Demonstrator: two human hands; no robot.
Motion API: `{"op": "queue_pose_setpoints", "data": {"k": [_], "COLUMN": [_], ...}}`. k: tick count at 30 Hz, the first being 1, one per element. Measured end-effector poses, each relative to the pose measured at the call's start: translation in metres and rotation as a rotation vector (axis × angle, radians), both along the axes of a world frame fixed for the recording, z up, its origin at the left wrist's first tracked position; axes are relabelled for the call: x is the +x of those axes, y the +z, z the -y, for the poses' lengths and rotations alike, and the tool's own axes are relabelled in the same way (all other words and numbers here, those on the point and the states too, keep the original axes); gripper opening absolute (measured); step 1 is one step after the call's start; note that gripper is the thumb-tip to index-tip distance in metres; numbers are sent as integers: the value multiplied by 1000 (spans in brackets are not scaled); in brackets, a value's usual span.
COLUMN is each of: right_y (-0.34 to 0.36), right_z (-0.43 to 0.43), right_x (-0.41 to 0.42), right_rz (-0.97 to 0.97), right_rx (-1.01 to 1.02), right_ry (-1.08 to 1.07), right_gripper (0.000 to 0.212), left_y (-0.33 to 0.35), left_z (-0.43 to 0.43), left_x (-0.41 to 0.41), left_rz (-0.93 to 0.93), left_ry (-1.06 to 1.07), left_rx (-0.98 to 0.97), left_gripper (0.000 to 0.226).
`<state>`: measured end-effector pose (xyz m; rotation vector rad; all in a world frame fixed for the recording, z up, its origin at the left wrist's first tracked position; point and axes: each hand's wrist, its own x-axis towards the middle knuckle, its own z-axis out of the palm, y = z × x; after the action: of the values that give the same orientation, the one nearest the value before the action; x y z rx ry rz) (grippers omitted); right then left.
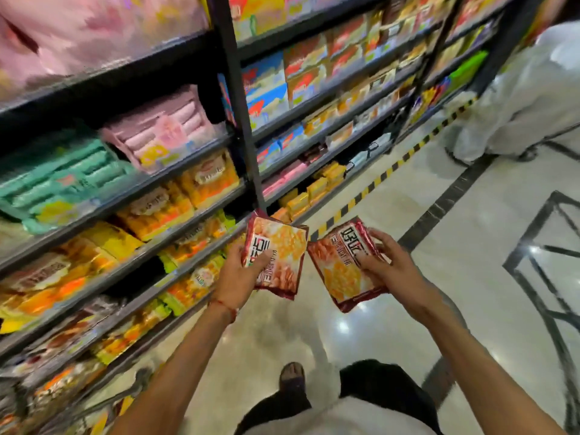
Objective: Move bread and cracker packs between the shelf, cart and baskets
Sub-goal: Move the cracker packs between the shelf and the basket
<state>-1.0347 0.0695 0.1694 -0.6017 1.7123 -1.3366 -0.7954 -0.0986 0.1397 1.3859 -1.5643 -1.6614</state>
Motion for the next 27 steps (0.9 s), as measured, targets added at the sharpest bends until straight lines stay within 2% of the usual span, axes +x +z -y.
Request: {"op": "queue_pose_setpoints", "data": {"k": [7,11,14,21,25,27], "right_y": [3,0,9,30,41,47], "right_z": [57,88,109,166,208,229], "right_x": [-123,-212,-286,-452,-528,-565], "right_rz": [-37,-87,-97,-157,-181,-206], "right_rx": [-79,-116,-146,-154,-166,-181], "right_ry": [-132,-164,-159,-112,-97,-80], "right_gripper": [44,45,42,41,38,34], "left_y": [8,18,33,62,79,86], "left_z": [83,120,139,182,215,234], "left_x": [-135,-221,-297,-443,-511,-549], "left_rz": [-10,42,19,26,40,42], "left_ry": [-111,-118,-93,-53,-48,-42], "left_rx": [-50,-177,-177,-269,-338,-373], "left_gripper": [30,49,31,20,49,43]}}
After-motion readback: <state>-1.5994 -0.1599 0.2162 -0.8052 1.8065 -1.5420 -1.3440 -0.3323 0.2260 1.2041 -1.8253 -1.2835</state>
